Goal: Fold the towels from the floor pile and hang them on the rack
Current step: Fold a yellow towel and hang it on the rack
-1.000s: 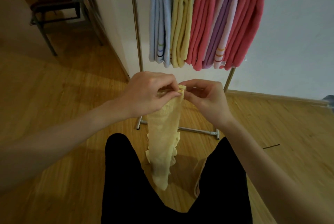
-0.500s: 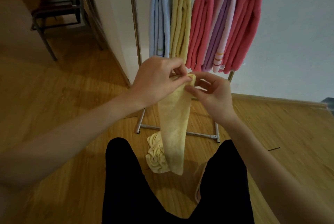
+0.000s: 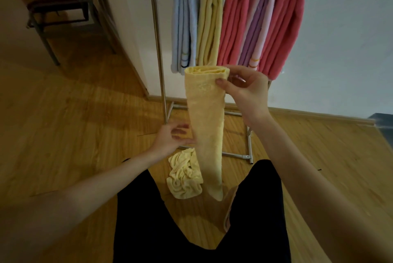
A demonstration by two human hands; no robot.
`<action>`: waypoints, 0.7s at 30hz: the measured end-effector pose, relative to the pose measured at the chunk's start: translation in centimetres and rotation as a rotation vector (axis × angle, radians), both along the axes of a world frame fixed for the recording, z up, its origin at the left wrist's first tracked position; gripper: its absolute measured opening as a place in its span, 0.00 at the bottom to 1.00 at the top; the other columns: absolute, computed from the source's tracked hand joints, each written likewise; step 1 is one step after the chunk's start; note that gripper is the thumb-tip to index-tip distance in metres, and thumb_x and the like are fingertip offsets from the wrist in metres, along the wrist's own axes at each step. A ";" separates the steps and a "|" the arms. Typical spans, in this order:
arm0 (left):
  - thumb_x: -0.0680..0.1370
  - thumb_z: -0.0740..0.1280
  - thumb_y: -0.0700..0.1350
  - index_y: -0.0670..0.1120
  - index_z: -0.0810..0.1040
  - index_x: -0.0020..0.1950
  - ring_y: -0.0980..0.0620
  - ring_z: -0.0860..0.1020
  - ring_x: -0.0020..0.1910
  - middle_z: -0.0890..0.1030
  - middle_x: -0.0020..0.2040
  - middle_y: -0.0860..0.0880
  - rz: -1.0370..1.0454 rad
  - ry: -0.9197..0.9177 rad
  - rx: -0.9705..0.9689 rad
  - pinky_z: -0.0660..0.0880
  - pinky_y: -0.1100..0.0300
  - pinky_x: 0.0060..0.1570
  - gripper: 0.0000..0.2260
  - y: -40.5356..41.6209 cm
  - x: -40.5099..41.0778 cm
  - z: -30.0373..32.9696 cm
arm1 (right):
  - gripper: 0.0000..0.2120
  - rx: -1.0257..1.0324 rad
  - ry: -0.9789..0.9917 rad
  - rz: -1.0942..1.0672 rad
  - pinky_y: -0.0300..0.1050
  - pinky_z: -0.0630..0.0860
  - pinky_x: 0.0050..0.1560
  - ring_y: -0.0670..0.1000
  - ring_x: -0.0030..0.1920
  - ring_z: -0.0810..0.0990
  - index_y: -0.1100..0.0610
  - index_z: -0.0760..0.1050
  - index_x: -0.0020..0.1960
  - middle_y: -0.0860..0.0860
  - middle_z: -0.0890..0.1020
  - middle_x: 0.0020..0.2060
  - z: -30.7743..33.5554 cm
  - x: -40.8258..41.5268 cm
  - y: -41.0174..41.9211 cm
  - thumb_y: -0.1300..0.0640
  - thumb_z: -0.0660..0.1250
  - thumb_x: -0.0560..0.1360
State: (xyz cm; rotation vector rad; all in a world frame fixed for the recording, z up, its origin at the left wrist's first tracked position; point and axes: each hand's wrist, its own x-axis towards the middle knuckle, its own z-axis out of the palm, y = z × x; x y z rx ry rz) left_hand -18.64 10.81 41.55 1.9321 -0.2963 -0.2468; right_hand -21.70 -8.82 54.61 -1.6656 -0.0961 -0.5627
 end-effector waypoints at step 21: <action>0.75 0.70 0.47 0.46 0.79 0.47 0.49 0.78 0.50 0.81 0.48 0.48 -0.060 0.375 0.055 0.77 0.56 0.49 0.05 -1.9 2.7 -2.8 | 0.16 0.634 0.244 -0.572 0.43 0.81 0.43 0.51 0.45 0.81 0.60 0.71 0.57 0.55 0.78 0.49 -3.2 -0.3 -4.4 0.69 0.66 0.71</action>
